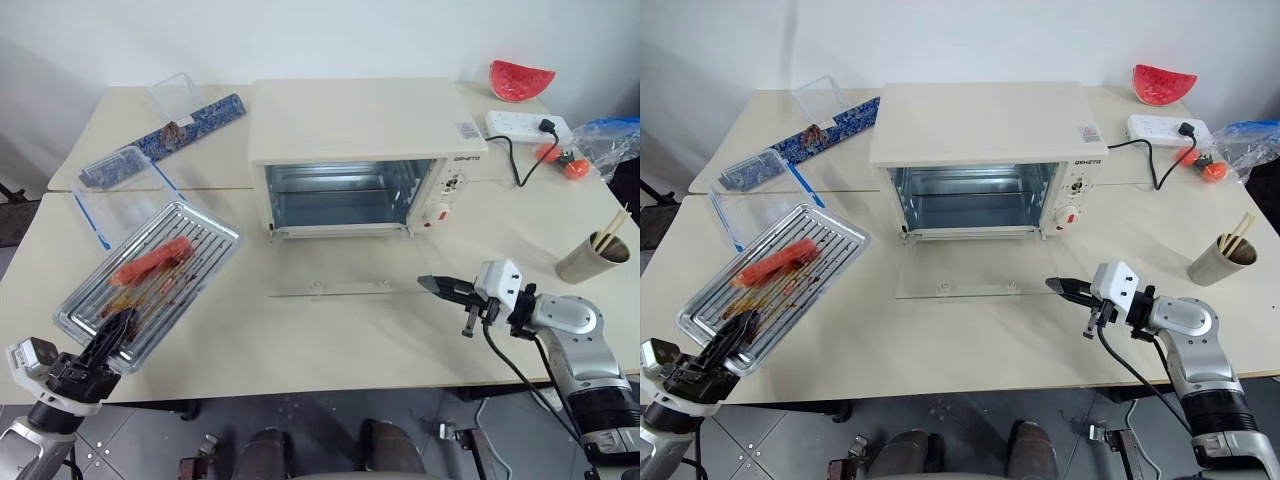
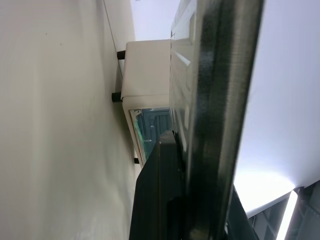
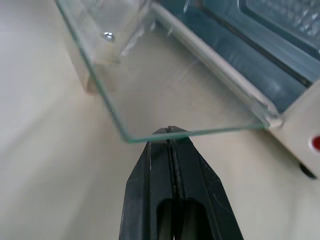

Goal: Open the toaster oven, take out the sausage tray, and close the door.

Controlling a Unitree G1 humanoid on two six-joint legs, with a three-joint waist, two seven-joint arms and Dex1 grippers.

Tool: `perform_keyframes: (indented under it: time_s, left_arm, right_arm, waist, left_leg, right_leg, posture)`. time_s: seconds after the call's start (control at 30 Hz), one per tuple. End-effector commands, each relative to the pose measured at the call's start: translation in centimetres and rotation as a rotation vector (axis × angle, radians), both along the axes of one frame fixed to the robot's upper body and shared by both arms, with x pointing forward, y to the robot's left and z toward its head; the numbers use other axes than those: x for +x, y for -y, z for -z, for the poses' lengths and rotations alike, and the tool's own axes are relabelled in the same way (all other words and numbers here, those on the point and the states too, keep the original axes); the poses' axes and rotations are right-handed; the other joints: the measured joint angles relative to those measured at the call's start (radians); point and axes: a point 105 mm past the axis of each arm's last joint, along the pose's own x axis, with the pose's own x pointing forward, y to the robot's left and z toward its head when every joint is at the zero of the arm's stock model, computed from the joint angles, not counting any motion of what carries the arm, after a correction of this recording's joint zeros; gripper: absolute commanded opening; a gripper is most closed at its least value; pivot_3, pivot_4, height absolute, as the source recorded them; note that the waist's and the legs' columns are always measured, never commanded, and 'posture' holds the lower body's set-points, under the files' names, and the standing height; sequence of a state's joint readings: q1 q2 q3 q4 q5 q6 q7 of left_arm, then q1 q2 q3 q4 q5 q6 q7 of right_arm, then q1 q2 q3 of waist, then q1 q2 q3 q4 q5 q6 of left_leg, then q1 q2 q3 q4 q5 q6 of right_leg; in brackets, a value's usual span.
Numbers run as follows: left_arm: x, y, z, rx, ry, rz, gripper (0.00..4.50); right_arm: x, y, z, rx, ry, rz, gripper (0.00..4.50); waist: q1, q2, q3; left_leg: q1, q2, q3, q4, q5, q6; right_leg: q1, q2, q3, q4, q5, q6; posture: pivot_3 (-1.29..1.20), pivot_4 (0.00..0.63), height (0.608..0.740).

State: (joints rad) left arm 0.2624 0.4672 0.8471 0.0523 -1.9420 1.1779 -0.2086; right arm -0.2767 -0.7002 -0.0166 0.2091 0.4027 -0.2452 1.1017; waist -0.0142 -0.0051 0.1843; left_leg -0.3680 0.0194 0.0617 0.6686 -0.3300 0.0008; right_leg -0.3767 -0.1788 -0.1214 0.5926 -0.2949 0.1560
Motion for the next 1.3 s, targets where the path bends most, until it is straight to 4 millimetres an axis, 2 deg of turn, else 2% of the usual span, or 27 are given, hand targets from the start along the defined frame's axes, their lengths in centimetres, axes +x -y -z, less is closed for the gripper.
perform_keyframes:
  time_s: [0.03, 0.17, 0.33, 0.43, 0.5, 0.63, 0.73, 0.8, 0.83, 0.9, 1.07, 1.17, 1.3]
  left_arm:
    - [-0.3, -0.7, -1.2, 0.005, 0.041, -0.016, 0.0]
    - [0.0, -0.8, -1.2, 0.003, 0.041, -0.015, 0.0]
    - [0.1, -0.8, -1.0, 0.011, 0.018, 0.011, 0.0]
    - [0.2, 0.2, -0.7, 0.039, -0.024, 0.088, 0.0]
    - [0.5, 0.7, -0.8, 0.058, -0.036, 0.132, 0.0]
    - [1.3, 2.5, -1.2, 0.102, -0.042, 0.253, 0.0]
    - [2.1, 5.4, -1.3, 0.161, -0.052, 0.416, 0.0]
    - [2.7, 6.7, -1.3, 0.182, -0.055, 0.478, 0.0]
    - [3.0, 7.1, -1.2, 0.19, -0.06, 0.5, 0.0]
    - [4.0, 9.3, -1.0, 0.219, -0.061, 0.594, 0.0]
    - [6.8, 14.5, -0.6, 0.316, -0.064, 0.825, 0.0]
    - [8.0, 16.2, -0.5, 0.345, -0.068, 0.885, 0.0]
    - [9.8, 19.4, 0.9, 0.393, -0.11, 0.952, 0.0]
  right_arm:
    - [-0.1, 0.4, -2.8, 0.051, 0.071, 0.012, 0.01]
    - [0.1, 0.7, -4.1, 0.082, 0.11, 0.04, 0.01]
    - [1.7, 0.6, -7.3, 0.191, 0.21, 0.115, 0.01]
    - [2.3, 0.5, -8.5, 0.241, 0.235, 0.143, 0.01]
    - [1.9, 0.5, -8.6, 0.262, 0.236, 0.129, 0.01]
    - [0.5, 0.7, -7.3, 0.236, 0.135, 0.087, 0.01]
    - [-1.4, 1.6, -6.4, 0.216, 0.038, 0.072, 0.01]
    - [-2.5, 2.0, -6.0, 0.192, -0.004, 0.065, 0.01]
    - [-3.0, 2.2, -5.8, 0.178, -0.013, 0.063, 0.17]
    - [-4.9, 2.9, -4.8, 0.143, -0.055, 0.066, 0.54]
    - [-9.3, 4.3, -3.1, 0.117, -0.148, 0.108, 2.23]
    - [-10.6, 4.6, -2.5, 0.109, -0.173, 0.134, 3.05]
    - [-12.0, 4.7, -1.4, 0.096, -0.169, 0.171, 4.45]
  waist:
    - [0.004, 0.0, 0.0]
    - [0.013, 0.0, 0.0]
    - [0.011, 0.0, 0.0]
    - [0.01, 0.0, 0.0]
    - [0.013, 0.0, 0.0]
    - [0.016, 0.0, 0.0]
    - [0.023, 0.001, 0.0]
    - [0.027, 0.001, 0.0]
    - [0.027, 0.001, 0.0]
    - [0.028, 0.001, 0.0]
    - [0.046, 0.002, 0.0]
    - [0.05, 0.0, -0.001]
    - [0.039, 0.0, -0.001]
  left_leg:
    - [0.0, 0.0, 0.0, 0.0, 0.0, 0.0]
    - [0.0, 0.0, 0.001, 0.001, 0.0, 0.0]
    - [0.0, 0.0, 0.001, 0.001, 0.0, 0.0]
    - [0.0, 0.0, 0.001, 0.0, 0.0, 0.0]
    - [0.0, 0.0, 0.001, -0.001, 0.0, 0.0]
    - [-0.002, -0.001, 0.001, -0.001, -0.001, 0.0]
    - [-0.003, -0.002, 0.001, -0.001, -0.001, 0.0]
    - [-0.003, -0.002, 0.001, -0.001, -0.001, 0.0]
    - [-0.002, -0.002, 0.002, -0.001, -0.001, 0.0]
    - [-0.002, -0.002, 0.003, -0.002, -0.001, 0.0]
    - [-0.002, -0.003, 0.006, -0.001, -0.001, 0.0]
    - [-0.002, -0.003, 0.007, 0.0, 0.0, 0.001]
    - [-0.001, -0.003, 0.008, -0.001, 0.0, 0.001]
  right_leg:
    - [0.0, 0.0, 0.0, 0.0, 0.0, 0.0]
    - [0.0, 0.0, 0.0, 0.0, 0.0, 0.0]
    - [0.0, 0.0, 0.001, 0.001, 0.0, 0.0]
    - [-0.001, 0.0, 0.001, 0.0, 0.0, 0.0]
    - [-0.001, 0.0, 0.001, 0.0, 0.0, 0.0]
    - [-0.001, 0.0, 0.0, 0.001, 0.0, 0.0]
    - [-0.001, -0.001, 0.0, 0.0, 0.0, 0.0]
    - [-0.001, 0.0, 0.0, 0.0, 0.0, 0.0]
    - [-0.001, 0.0, 0.0, -0.001, 0.0, 0.0]
    - [-0.001, 0.0, 0.001, -0.001, 0.0, 0.0]
    - [0.0, 0.001, 0.001, -0.001, 0.0, 0.001]
    - [0.001, 0.001, 0.001, -0.002, 0.001, 0.001]
    - [0.0, 0.001, 0.002, -0.002, 0.001, 0.001]
  posture:
    - [0.0, 0.15, 0.74]
    - [0.0, 0.15, 0.74]
    - [0.0, 0.15, 0.74]
    - [0.0, 0.15, 0.74]
    - [0.0, 0.15, 0.74]
    - [0.0, 0.15, 0.74]
    - [0.0, 0.15, 0.74]
    - [0.0, 0.15, 0.74]
    - [0.0, 0.15, 0.74]
    - [0.0, 0.15, 0.74]
    - [0.0, 0.15, 0.74]
    - [0.0, 0.15, 0.74]
    - [0.0, 0.15, 0.74]
